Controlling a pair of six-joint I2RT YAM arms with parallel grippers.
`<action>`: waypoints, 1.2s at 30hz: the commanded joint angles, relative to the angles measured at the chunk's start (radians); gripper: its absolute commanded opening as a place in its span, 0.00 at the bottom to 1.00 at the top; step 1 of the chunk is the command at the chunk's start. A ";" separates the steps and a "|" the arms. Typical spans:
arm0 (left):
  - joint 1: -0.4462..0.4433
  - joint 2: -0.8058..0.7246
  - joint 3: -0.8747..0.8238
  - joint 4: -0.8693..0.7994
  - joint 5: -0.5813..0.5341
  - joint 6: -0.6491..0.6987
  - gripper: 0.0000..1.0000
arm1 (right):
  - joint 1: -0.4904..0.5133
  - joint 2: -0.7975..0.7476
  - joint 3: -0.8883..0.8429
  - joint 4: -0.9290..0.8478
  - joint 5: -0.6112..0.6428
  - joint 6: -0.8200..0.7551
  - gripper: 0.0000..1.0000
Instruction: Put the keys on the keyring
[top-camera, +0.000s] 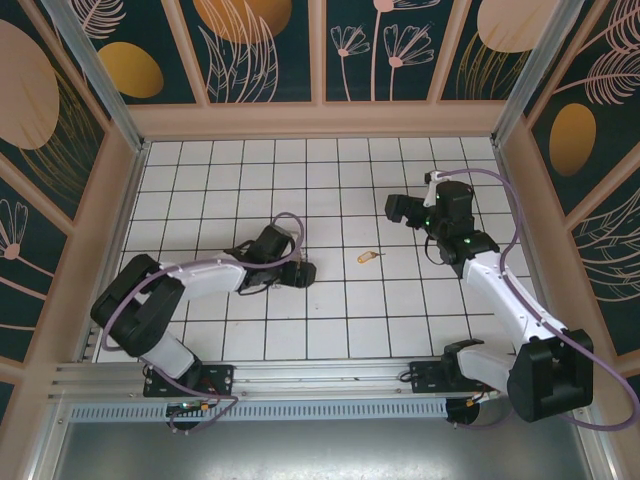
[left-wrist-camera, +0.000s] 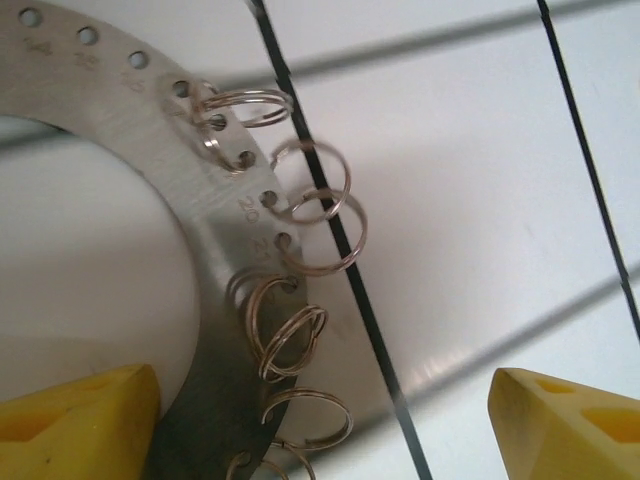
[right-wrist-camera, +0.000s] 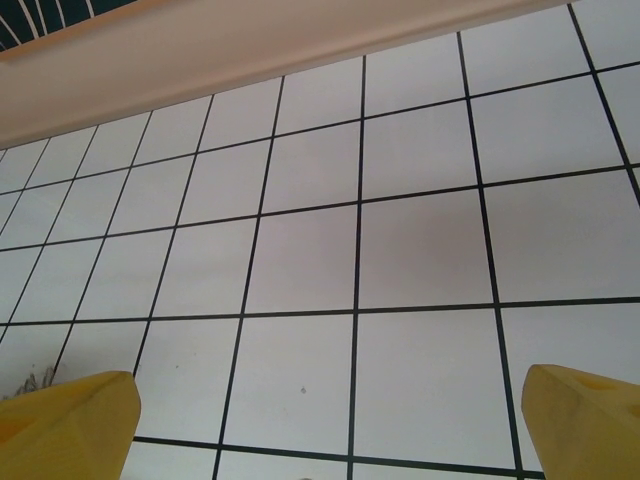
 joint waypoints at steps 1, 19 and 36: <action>-0.030 -0.091 -0.062 -0.075 0.098 -0.063 0.84 | -0.003 0.015 0.006 -0.002 -0.041 -0.020 0.97; 0.192 -0.269 -0.040 0.067 0.087 -0.162 0.67 | 0.369 0.412 0.151 -0.005 -0.065 -0.120 0.60; 0.369 -0.309 -0.110 0.046 0.137 -0.092 0.61 | 0.505 0.702 0.302 -0.023 -0.264 -0.244 0.37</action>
